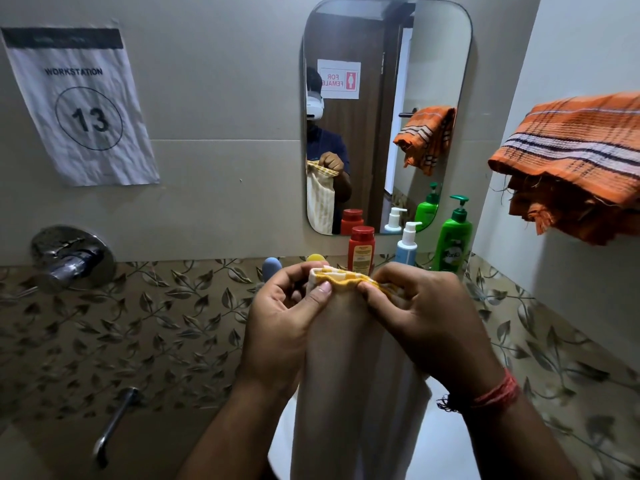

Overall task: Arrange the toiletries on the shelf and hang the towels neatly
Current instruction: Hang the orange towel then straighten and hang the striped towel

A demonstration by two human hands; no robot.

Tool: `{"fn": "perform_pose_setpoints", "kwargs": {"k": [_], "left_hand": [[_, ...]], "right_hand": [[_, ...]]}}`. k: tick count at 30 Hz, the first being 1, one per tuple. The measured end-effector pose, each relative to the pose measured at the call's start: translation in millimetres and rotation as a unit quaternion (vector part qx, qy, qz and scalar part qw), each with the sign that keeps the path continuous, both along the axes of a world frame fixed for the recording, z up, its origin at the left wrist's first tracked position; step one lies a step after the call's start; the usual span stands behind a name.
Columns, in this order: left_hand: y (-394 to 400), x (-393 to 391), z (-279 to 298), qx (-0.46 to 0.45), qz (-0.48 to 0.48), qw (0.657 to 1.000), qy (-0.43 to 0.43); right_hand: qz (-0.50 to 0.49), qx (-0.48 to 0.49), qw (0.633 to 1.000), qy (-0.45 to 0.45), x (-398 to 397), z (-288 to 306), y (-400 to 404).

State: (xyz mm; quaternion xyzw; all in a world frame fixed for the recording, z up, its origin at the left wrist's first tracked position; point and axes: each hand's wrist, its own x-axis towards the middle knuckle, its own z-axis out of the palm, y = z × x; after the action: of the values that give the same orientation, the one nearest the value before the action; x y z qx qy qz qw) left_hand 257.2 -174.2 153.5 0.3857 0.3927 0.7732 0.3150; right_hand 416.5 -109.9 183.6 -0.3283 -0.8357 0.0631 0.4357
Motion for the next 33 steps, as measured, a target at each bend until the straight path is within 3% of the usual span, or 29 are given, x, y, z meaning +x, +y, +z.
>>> {"fn": "perform_pose_setpoints", "kwargs": {"k": [7,11,14,17,19,23,27,30,31,33], "left_hand": [[-6.0,-5.1,4.5,0.008,-0.013,1.000,-0.002],[-9.2,-9.9,5.0,0.012,0.009,1.000,0.010],[-12.3,-16.1,5.3,0.012,0.042,0.999,0.020],[-13.5,-19.2,5.8,0.018,0.060,0.997,0.038],[-14.0,-18.3,6.7,0.023,0.078,0.995,0.054],[-16.4,-25.6,12.3,0.045,0.118,0.988,0.091],[-22.5,-28.1,15.7,0.058,0.120,0.985,0.107],[-27.3,-25.0,16.0,0.061,0.133,0.982,0.117],[-29.1,-24.7,16.8,0.064,0.137,0.981,0.125],[-32.6,-24.5,18.4,0.065,0.139,0.978,0.139]], "right_hand": [[0.021,0.048,0.998,-0.046,8.1,5.2,-5.1],[0.055,0.093,0.987,-0.115,12.1,11.1,-10.6],[0.096,0.043,0.975,-0.194,20.1,17.8,-9.0],[0.076,0.036,0.966,-0.245,30.4,26.4,1.3],[0.077,0.055,0.963,-0.253,32.6,31.6,-3.4],[0.171,-0.039,0.952,-0.250,31.1,35.9,-25.0],[0.060,-0.047,0.965,-0.249,42.3,43.4,-10.0],[0.238,-0.120,0.939,-0.220,50.0,48.2,-24.7],[0.261,-0.117,0.934,-0.216,51.2,46.8,-28.3],[0.159,-0.017,0.966,-0.205,49.5,41.6,-24.6]]}}
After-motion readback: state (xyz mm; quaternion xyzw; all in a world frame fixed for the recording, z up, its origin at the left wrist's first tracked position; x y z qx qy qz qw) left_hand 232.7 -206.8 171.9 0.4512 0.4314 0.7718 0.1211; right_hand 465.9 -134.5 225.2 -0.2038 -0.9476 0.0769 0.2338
